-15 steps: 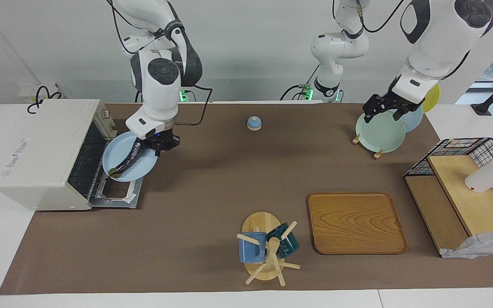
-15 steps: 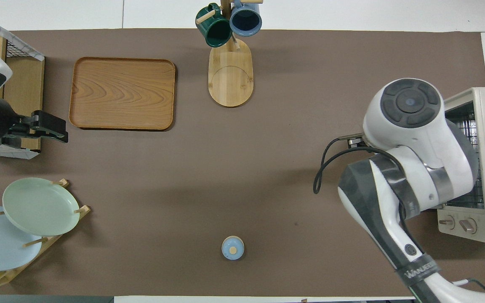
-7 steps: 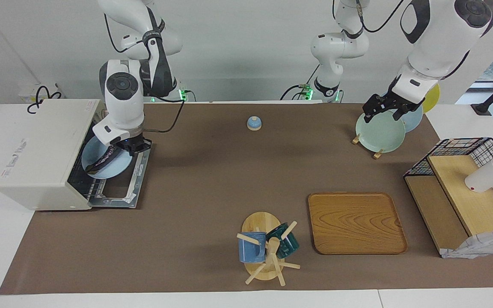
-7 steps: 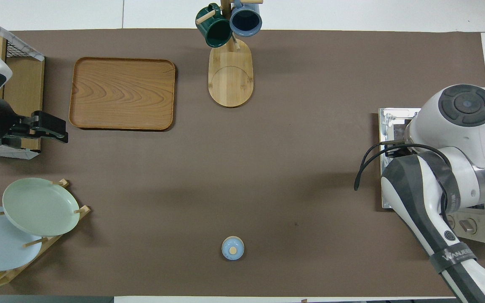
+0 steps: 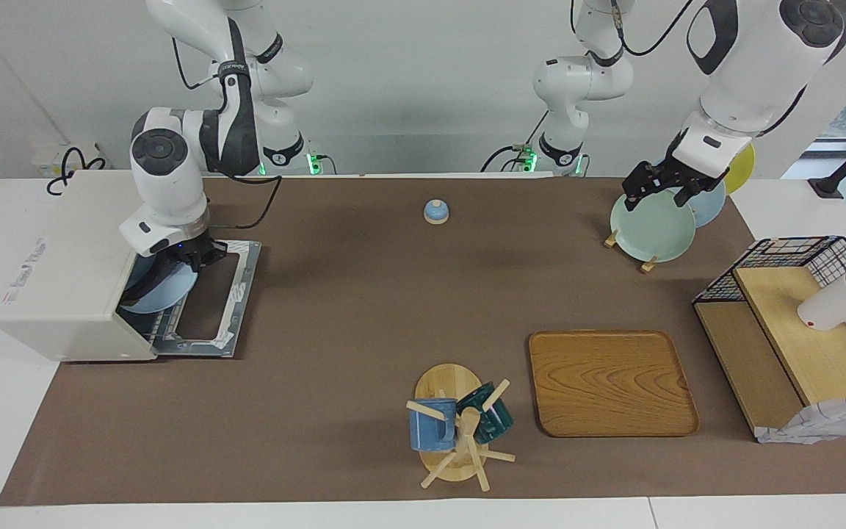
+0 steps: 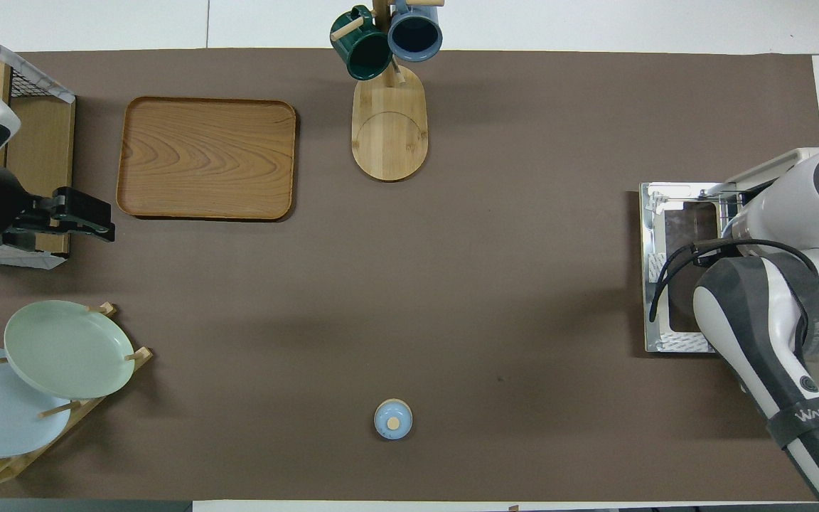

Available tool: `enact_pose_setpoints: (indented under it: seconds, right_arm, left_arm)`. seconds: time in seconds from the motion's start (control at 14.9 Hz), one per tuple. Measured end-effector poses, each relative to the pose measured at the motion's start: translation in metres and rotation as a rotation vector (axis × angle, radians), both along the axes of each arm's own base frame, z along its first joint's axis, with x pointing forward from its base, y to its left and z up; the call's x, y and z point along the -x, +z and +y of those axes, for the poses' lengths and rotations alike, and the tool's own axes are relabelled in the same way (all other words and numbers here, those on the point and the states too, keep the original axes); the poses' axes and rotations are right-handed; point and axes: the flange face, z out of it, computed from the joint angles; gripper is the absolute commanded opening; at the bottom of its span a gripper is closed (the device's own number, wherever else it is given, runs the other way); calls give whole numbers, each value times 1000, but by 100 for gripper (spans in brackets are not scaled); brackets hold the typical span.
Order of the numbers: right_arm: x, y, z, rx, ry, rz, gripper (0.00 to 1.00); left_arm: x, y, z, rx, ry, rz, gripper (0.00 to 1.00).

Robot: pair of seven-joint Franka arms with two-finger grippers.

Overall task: Put eggplant into oven
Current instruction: 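Lower the eggplant into the oven and open the right gripper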

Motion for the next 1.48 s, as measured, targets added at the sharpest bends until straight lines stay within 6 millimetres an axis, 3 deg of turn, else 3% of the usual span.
enact_pose_setpoints:
  seconds: [0.87,1.14,1.27,1.48]
  right_arm:
    - [12,-17,-22,-30,94,-60,0]
    - [16,-18,-22,-31,93,-58,4]
    - [17,-19,-24,-33,90,-56,18]
    - [18,-20,-26,-33,85,-54,19]
  left_arm:
    - [2,4,0,0,0,-7,100]
    - [2,4,0,0,0,-7,100]
    - [2,4,0,0,0,-7,100]
    - [2,4,0,0,0,-7,100]
